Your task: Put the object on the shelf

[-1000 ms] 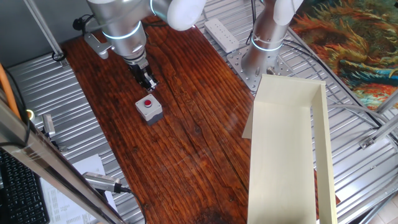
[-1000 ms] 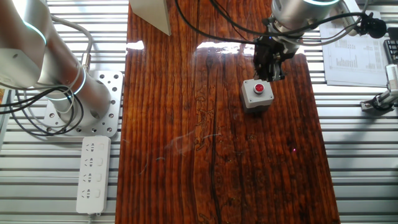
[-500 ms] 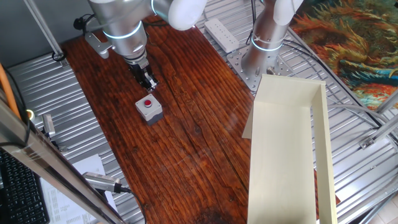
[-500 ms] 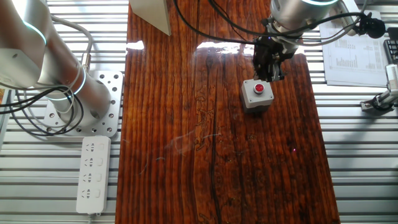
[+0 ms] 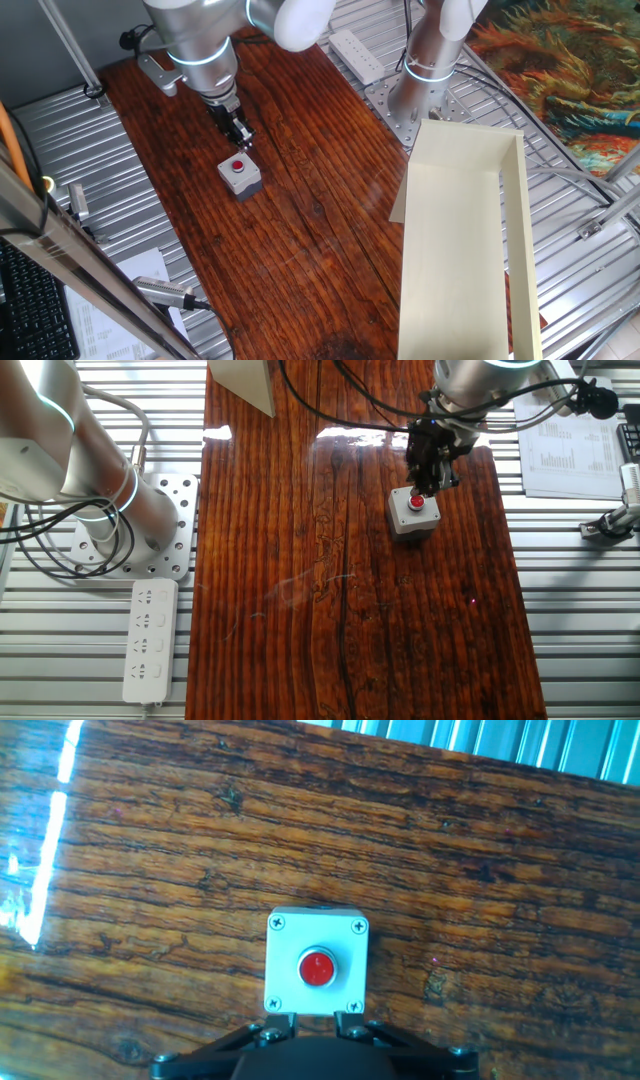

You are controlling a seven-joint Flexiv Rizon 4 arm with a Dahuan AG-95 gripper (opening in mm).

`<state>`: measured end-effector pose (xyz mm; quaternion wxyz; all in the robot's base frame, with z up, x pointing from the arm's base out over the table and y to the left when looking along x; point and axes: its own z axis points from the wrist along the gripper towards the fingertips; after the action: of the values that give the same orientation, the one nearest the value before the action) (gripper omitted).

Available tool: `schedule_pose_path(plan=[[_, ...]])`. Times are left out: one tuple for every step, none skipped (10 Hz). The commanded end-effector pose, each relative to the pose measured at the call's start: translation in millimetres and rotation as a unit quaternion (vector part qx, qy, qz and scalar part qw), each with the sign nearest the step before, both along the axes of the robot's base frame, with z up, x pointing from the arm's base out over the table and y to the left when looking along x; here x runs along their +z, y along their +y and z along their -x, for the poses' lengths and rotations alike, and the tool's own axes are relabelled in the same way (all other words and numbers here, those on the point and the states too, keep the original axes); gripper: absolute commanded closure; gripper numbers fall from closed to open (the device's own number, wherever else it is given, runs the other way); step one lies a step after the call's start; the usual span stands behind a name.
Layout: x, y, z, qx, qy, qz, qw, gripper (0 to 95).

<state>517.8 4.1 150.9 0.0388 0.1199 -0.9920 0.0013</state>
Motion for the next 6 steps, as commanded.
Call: schedule_pose_path(plan=[[-4.7, -0.6, -5.4, 0.006, -0.011, -0.002, 0.9999, 57.0], [-6.4, -0.4, -7.8, 0.008, -0.015, -0.003, 0.9998, 38.0], [-7.2, 1.5, -10.4, 0.006, -0.015, -0.002, 0.9999, 19.0], [-9.3, 3.2, -12.7, 0.003, -0.015, -0.002, 0.9999, 19.0], [-13.7, 6.3, -15.0, 0.001, -0.016, -0.003, 0.9999, 19.0], [-17.7, 9.5, -16.1, -0.002, -0.017, -0.002, 0.9999, 19.0]])
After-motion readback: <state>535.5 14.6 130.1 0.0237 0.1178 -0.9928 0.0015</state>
